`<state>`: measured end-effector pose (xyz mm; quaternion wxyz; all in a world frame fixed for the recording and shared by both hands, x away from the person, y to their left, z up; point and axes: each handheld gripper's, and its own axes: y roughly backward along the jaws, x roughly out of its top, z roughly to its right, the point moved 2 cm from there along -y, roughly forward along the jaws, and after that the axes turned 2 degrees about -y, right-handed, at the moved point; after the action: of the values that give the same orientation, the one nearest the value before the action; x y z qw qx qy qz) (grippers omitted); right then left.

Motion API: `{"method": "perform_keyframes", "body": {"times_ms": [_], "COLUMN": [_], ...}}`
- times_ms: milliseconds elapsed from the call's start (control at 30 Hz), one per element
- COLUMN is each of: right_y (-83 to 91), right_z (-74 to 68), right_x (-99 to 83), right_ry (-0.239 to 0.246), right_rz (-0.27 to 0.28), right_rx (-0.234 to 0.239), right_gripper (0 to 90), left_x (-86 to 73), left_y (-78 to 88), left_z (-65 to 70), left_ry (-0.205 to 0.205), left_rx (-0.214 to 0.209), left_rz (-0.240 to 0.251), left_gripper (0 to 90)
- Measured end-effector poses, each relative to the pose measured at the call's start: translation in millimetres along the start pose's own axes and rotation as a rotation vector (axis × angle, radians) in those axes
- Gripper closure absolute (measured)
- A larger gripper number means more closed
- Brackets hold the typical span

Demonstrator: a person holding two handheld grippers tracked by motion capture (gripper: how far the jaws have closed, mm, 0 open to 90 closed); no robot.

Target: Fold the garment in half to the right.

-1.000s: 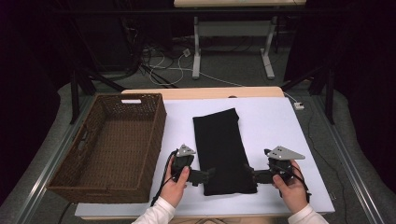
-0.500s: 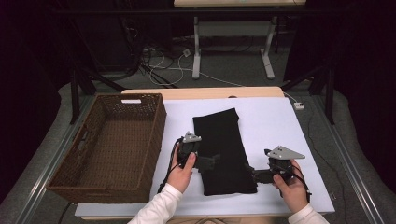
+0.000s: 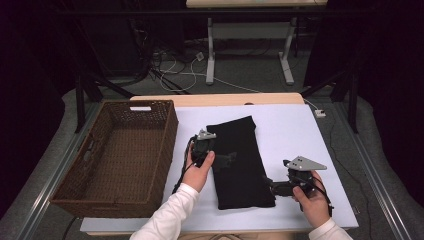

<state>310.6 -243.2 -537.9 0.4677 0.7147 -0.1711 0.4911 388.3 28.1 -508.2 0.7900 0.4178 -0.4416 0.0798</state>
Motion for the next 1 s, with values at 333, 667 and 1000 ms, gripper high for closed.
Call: {"method": "perform_keyframes", "body": {"times_ms": [333, 667, 1000], "right_y": [-0.2, -0.6, -0.7], "right_z": [0.4, 0.9, 1.2], "right_x": [-0.6, -0.9, -1.0], "right_ry": [0.001, -0.001, -0.004], "right_rz": [-0.008, -0.003, -0.002], "right_rx": [-0.002, -0.005, -0.005], "right_gripper": [4.6, 4.7, 4.8], "left_x": [9.9, 23.4, 36.2], "left_y": [-10.1, -18.0, -26.3], "left_z": [-12.2, -20.1, -32.1], "left_ry": [0.026, 0.044, 0.078], "left_rx": [-0.015, 0.002, 0.031], "left_rz": [-0.019, -0.022, -0.024], "left_gripper": [0.3, 0.4, 0.6]}}
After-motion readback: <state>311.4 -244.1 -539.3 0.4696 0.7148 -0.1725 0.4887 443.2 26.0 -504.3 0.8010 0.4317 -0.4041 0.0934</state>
